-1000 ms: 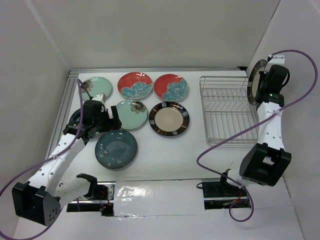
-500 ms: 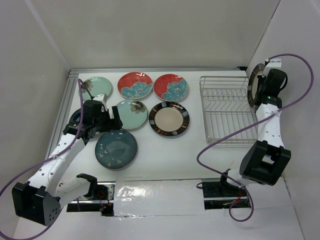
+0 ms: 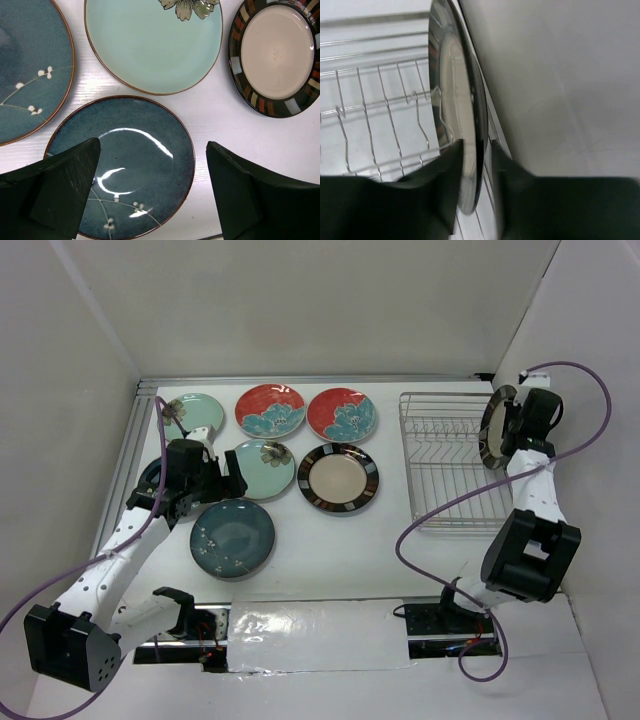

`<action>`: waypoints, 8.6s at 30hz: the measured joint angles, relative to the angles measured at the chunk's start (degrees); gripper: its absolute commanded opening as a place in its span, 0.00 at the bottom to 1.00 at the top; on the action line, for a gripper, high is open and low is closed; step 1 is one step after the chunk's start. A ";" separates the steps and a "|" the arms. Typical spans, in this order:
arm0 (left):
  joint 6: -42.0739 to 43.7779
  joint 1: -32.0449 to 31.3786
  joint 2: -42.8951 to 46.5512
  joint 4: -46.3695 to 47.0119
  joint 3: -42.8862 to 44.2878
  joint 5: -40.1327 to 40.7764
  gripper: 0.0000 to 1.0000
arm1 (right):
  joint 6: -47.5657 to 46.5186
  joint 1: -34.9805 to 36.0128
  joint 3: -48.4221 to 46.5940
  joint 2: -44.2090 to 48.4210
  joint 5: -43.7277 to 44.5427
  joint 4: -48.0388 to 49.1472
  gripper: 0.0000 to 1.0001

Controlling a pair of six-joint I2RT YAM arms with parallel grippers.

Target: Load the plates into the dish rack

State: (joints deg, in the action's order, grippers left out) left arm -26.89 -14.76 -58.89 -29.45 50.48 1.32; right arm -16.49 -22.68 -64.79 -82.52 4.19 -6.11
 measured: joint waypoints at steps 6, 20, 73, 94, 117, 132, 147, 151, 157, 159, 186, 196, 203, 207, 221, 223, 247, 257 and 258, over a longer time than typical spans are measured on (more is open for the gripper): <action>0.00 0.00 0.02 0.26 -0.24 -0.68 1.00 | 3.08 0.02 -2.86 -1.42 0.17 2.34 0.64; 1.38 0.00 -0.72 1.14 -0.24 -5.09 1.00 | 13.73 16.57 -18.91 0.31 3.61 -5.81 0.76; -43.93 -14.05 -46.99 52.02 -1.79 -20.11 0.68 | 48.54 45.75 14.47 23.37 -13.55 -11.04 0.79; -43.82 -13.29 -38.75 50.77 -5.62 -18.14 0.00 | 46.27 43.41 16.37 22.58 -14.58 -12.07 0.81; -36.46 0.13 -16.11 57.00 -15.15 -40.44 0.00 | 44.72 42.03 11.34 8.85 -26.60 -5.20 0.80; -35.85 1.53 -16.61 61.51 -14.91 -47.45 0.64 | 45.38 41.81 9.09 7.58 -38.07 -0.09 0.00; -11.67 2.10 -13.20 18.67 4.20 -24.70 0.99 | 23.21 26.84 -9.22 8.09 -12.59 -17.84 0.00; -7.87 2.27 -13.20 9.88 4.63 -17.38 0.99 | 15.50 24.15 -9.81 10.56 -1.53 -17.49 0.00; -4.59 2.36 -13.22 2.78 4.61 -10.23 0.99 | 3.58 17.51 -5.53 14.40 8.33 -9.94 0.00; -4.24 2.36 -13.22 2.08 4.61 -9.49 0.99 | 0.87 14.84 -4.13 14.60 9.55 -7.34 0.00; -2.82 4.50 -13.22 2.49 4.50 -10.01 0.99 | -3.37 5.38 3.58 1.66 6.62 4.90 0.01; -2.82 5.01 -13.25 2.51 4.50 -10.19 0.99 | 0.76 4.76 3.89 -2.23 3.76 5.44 0.29; -2.80 5.01 -13.57 2.47 4.50 -10.19 0.99 | 3.17 4.94 1.07 -2.69 3.96 8.35 0.54; -2.80 5.01 -13.60 2.47 4.50 -10.19 0.99 | 3.56 5.90 0.52 -2.01 5.25 7.80 0.59; -2.84 5.01 -13.53 2.03 4.50 -10.03 0.99 | 21.22 30.49 -9.84 6.16 -6.12 -3.02 0.82; -2.84 5.01 -13.18 1.33 4.44 -9.88 0.99 | 26.25 35.12 -8.55 5.90 -8.94 -3.91 0.84; -2.80 5.01 -0.66 -3.34 -2.12 -7.48 0.99 | 54.23 68.74 3.52 -27.06 -27.80 13.53 0.75; -2.80 5.01 -0.61 -3.34 -2.12 -7.34 0.99 | 58.10 71.47 3.43 -33.57 -34.18 25.44 0.55; -2.80 5.01 -0.61 -3.34 -2.12 -7.34 0.99 | 58.38 71.58 3.54 -34.07 -34.60 26.53 0.52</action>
State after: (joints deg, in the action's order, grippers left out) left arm -29.69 -9.76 -59.51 -32.80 48.36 -6.02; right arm 41.89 48.90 -61.25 -116.60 -30.41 20.43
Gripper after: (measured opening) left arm 0.992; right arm 0.581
